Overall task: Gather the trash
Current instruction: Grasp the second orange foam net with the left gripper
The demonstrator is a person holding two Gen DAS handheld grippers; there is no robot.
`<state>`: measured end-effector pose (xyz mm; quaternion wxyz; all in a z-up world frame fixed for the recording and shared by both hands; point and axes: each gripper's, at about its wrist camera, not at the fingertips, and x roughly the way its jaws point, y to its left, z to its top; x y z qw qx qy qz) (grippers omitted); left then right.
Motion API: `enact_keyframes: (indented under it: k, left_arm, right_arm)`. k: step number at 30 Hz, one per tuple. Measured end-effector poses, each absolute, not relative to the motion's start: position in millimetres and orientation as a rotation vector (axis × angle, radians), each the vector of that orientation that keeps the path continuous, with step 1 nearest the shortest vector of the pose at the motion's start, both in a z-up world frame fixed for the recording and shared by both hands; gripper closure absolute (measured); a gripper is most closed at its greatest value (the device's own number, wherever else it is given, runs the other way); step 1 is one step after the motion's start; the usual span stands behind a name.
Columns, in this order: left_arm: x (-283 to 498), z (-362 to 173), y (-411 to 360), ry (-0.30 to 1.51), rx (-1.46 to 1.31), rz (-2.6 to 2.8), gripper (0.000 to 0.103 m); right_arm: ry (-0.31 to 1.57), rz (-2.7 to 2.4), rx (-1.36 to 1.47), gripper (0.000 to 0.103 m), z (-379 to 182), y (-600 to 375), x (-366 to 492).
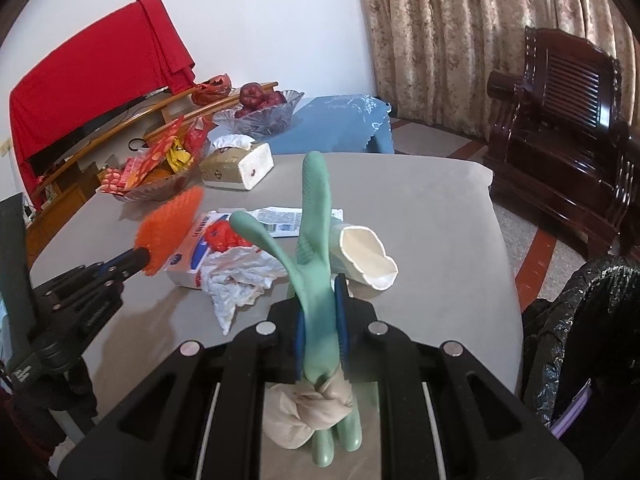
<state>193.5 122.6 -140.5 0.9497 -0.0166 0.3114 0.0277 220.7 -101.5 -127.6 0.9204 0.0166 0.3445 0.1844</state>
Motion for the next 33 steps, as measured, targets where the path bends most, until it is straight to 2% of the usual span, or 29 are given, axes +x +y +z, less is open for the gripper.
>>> enact_keyframes:
  k: [7, 12, 13, 14, 15, 16, 19, 20, 25, 30, 31, 32, 33]
  left_arm:
    - [159.2, -136.3, 121.2, 0.654, -0.028, -0.001, 0.098]
    - [149.7, -155.0, 114.0, 0.741, -0.049, -0.048, 0.095]
    - [148.7, -157.7, 113.5, 0.754, -0.060, -0.057, 0.088]
    - [147.3, -159.6, 112.4, 0.762, -0.069, -0.066, 0.074]
    - [145.9, -160.7, 111.8, 0.767, -0.079, -0.075, 0.067]
    - [144.3, -161.1, 111.1, 0.766, -0.085, -0.075, 0.055]
    - [143.5, -159.6, 110.6, 0.754, -0.095, -0.072, 0.046]
    - [145.4, -159.1, 111.5, 0.753, -0.097, -0.066, 0.040]
    - [170.8, -166.2, 117.1, 0.782, -0.124, -0.016, 0.028]
    - [194.1, -187.3, 126.1, 0.847, -0.174, 0.018, 0.029]
    - [195.4, -188.6, 126.3, 0.845, -0.183, 0.016, 0.036]
    - [196.0, -189.4, 126.4, 0.841, -0.190, 0.006, 0.059]
    - [197.1, -189.7, 124.4, 0.845, -0.189, -0.006, 0.072]
  right_arm:
    - [0.708, 0.396, 0.029, 0.091, -122.4, -100.4, 203.0]
    - [0.728, 0.389, 0.023, 0.091, -128.4, -101.7, 191.9]
    - [0.733, 0.387, 0.022, 0.091, -129.9, -102.6, 190.3]
    - [0.737, 0.382, 0.020, 0.091, -131.8, -104.5, 187.9]
    - [0.739, 0.379, 0.018, 0.091, -132.6, -105.9, 186.9]
    - [0.743, 0.376, 0.018, 0.091, -134.3, -107.3, 185.5]
    - [0.750, 0.364, 0.025, 0.091, -137.8, -111.8, 183.7]
    - [0.751, 0.362, 0.027, 0.091, -138.5, -112.8, 183.9]
    - [0.750, 0.361, 0.031, 0.091, -139.6, -112.0, 187.0]
    - [0.751, 0.361, 0.029, 0.091, -139.4, -111.9, 186.9]
    - [0.752, 0.361, 0.028, 0.091, -139.2, -111.9, 188.9]
    - [0.752, 0.361, 0.026, 0.091, -139.4, -111.5, 189.8]
    - [0.752, 0.361, 0.026, 0.091, -139.5, -110.9, 191.1]
